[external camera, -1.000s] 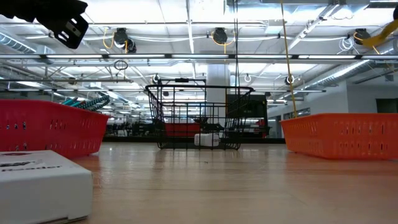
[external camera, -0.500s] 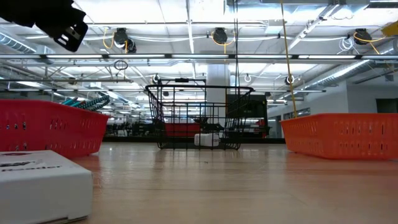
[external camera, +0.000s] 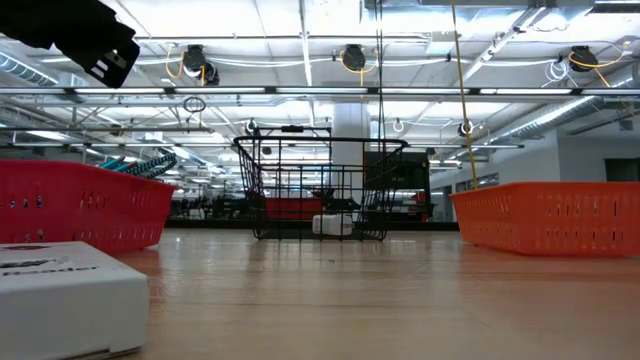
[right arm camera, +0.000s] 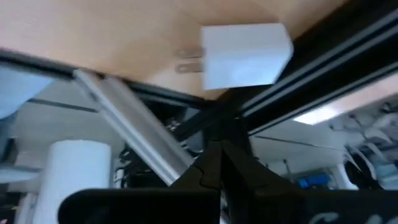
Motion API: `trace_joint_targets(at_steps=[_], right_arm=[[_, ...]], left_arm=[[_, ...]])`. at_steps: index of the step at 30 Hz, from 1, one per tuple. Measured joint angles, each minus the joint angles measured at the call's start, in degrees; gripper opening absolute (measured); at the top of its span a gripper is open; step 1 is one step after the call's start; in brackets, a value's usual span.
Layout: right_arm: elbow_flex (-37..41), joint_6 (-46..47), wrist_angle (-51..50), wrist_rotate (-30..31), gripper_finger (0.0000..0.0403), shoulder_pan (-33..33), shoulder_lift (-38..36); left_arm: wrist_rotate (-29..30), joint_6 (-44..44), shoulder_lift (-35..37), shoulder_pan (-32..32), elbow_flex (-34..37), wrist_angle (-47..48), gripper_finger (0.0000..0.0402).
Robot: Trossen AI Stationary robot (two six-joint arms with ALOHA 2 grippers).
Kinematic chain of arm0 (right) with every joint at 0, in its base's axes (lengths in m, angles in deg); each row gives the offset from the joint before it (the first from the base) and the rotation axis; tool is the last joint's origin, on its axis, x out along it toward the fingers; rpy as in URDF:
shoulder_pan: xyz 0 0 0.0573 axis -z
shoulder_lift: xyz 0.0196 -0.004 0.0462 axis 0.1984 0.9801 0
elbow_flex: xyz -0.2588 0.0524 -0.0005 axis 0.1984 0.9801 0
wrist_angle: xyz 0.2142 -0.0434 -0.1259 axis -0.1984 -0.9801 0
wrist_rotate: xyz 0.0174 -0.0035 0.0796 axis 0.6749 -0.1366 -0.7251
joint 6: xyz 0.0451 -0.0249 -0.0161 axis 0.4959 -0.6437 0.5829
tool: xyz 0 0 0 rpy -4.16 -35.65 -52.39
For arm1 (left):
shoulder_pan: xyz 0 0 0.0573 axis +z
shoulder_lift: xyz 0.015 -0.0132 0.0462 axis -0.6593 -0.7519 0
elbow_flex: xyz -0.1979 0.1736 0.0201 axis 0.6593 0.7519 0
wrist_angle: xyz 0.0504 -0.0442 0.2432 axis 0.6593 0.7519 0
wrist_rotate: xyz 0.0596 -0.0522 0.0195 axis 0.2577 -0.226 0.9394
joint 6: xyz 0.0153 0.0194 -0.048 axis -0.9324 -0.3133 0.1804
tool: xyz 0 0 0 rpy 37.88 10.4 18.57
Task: Pick and place items into bin
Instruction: Put the white charger adapter into the black wire basket
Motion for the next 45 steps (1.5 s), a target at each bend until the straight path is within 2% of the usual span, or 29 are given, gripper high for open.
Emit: trace_joint_targets(at_steps=[10, 14, 19, 27, 45], right_arm=[[-0.07, -4.7, -0.64, -4.36, 0.0, -0.19, 5.48], [-0.04, -8.17, 2.16, -1.22, 0.0, -0.47, 8.4], [-0.02, -10.59, 3.02, -1.93, 0.0, -0.48, 11.03], [-0.07, -13.89, 1.62, -0.64, 0.0, 0.35, 11.1], [-0.02, -26.12, -2.77, 0.07, 0.0, 11.3, 10.95]], left_arm=[[0.01, 1.18, 0.0, -0.01, 0.0, -1.0, 0.0102], [-0.02, 1.21, 0.02, 0.0, 0.0, -1.0, 0.0102], [-0.38, 1.37, 0.02, -0.04, 0.0, -1.0, 0.0102], [-0.4, 0.95, 0.02, -0.02, 0.0, -1.46, 0.0102], [-0.03, 0.51, 0.02, 0.0, 0.0, -1.46, 0.0102]])
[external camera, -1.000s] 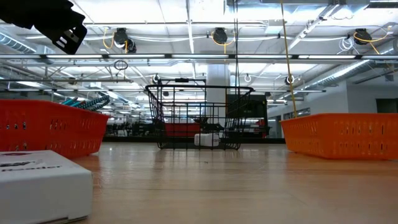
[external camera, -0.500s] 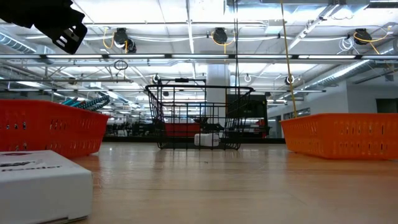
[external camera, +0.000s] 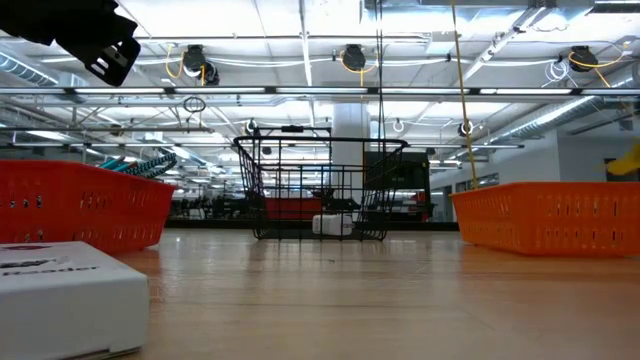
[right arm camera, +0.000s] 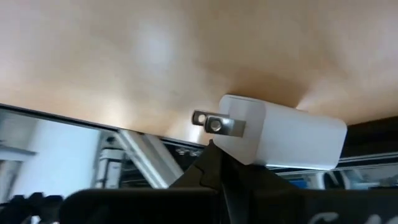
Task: Pick and place items into bin
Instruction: Put the white charger adapter into the black wire basket
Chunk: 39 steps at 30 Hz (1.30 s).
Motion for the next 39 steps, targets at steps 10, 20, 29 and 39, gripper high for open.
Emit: trace_joint_targets(at_steps=[10, 20, 29, 39], right_arm=[[0.22, 1.52, 13.07, 6.68, 0.0, 9.96, 0.09], [0.13, 2.58, 19.69, 8.59, 0.0, 12.42, 0.04], [0.09, 0.34, 33.88, 20.03, 0.0, 11.65, 0.07], [0.34, -2.37, 39.27, 30.43, 0.0, 8.33, -0.03]], left_arm=[[0.04, -1.11, 0.0, 0.0, 0.0, 0.06, 0.0102], [0.04, -1.31, 0.0, 0.0, 0.02, 0.6, 0.0102], [0.04, -1.29, 0.0, 0.0, 0.02, 0.37, 0.0102], [0.04, -1.21, 0.0, 0.0, 0.02, 0.09, 0.0102]])
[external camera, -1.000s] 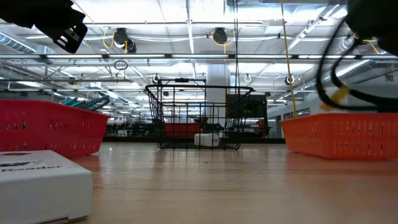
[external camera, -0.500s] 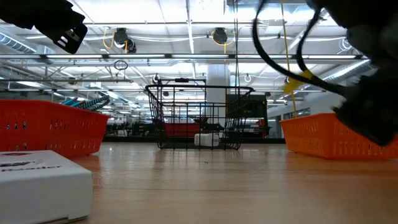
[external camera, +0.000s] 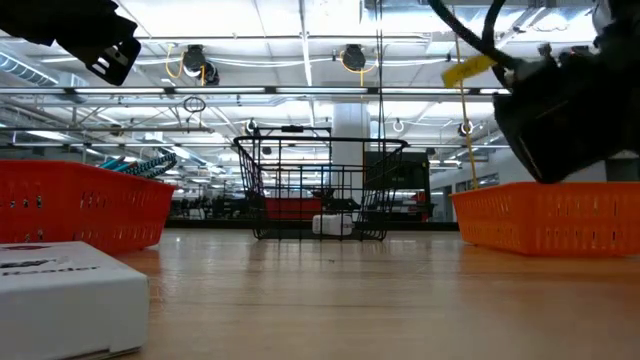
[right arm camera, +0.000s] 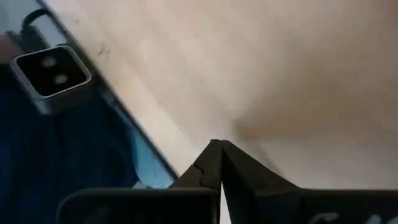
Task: Pick and place items into bin
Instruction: Put the white charger adapter into the black wire basket
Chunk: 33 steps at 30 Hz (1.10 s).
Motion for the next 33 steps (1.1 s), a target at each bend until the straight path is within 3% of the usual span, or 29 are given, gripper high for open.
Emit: trace_joint_targets(at_steps=[3, 9, 13, 17, 21, 26, 29, 33], right_arm=[[0.54, 2.02, -0.28, 0.47, 0.0, 0.37, 0.03], [0.63, -1.32, 4.23, 9.27, 0.0, 0.24, 0.03], [0.62, -3.98, 6.44, 9.47, 0.0018, 0.26, 0.03], [0.62, -4.49, 6.14, 10.0, 0.0075, -0.16, 0.03], [0.62, -5.35, 6.65, 14.75, 0.0156, -0.13, 0.03], [0.62, -6.89, 14.84, 21.38, 0.0245, 0.37, -0.01], [0.62, -8.15, 17.24, 24.36, 0.0275, 0.39, -0.02], [0.62, -7.76, 17.0, 19.3, 0.0294, 1.96, -0.05]], left_arm=[[0.0, -0.36, 0.0, 0.0, 0.0, -0.06, 0.0102], [0.02, 0.1, 0.0, 0.0, 0.0, -0.09, 0.0102], [0.43, 0.12, 0.0, 0.0, 0.0, -0.12, 0.0102], [1.51, -0.03, 0.0, 0.0, 0.0, -0.14, 0.0102], [1.49, -0.1, 0.0, 0.0, 0.0, -0.09, 0.0102], [1.46, -0.11, 0.0, 0.0, 0.0, -0.07, 0.0102], [1.46, -0.08, 0.0, 0.0, 0.0, -0.07, 0.0102], [1.46, -0.04, 0.0, 0.0, 0.0, -0.07, 0.0102]])
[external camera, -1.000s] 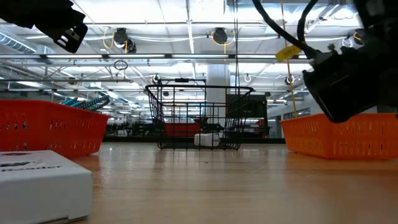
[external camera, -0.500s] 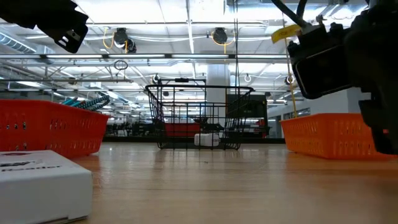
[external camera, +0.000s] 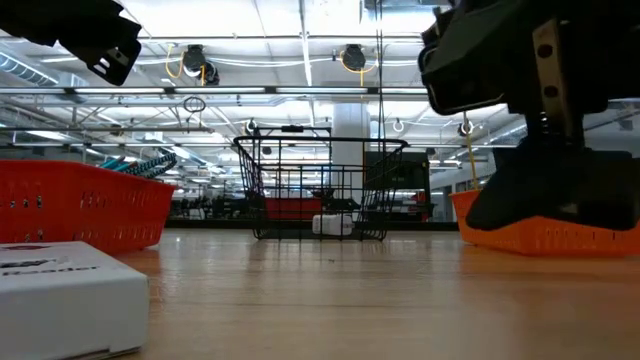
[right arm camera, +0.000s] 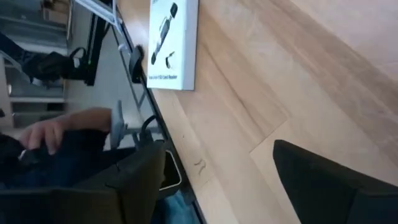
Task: Pick and place items into bin
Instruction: Put the white charger adapter into the black wire basket
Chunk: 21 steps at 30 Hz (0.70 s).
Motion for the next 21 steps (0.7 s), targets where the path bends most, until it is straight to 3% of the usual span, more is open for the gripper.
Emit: trace_joint_targets(at_steps=[14, 21], right_arm=[[-0.05, 2.15, -5.67, -18.3, 0.0287, 2.29, -1.53], [0.0, 2.29, -26.29, -19.44, 0.0286, 3.43, -9.66]], left_arm=[[1.49, 0.04, -0.01, 0.0, 0.0, -0.23, 0.0102], [2.39, -0.15, 0.0, 0.04, 0.0, -0.64, 0.0102]])
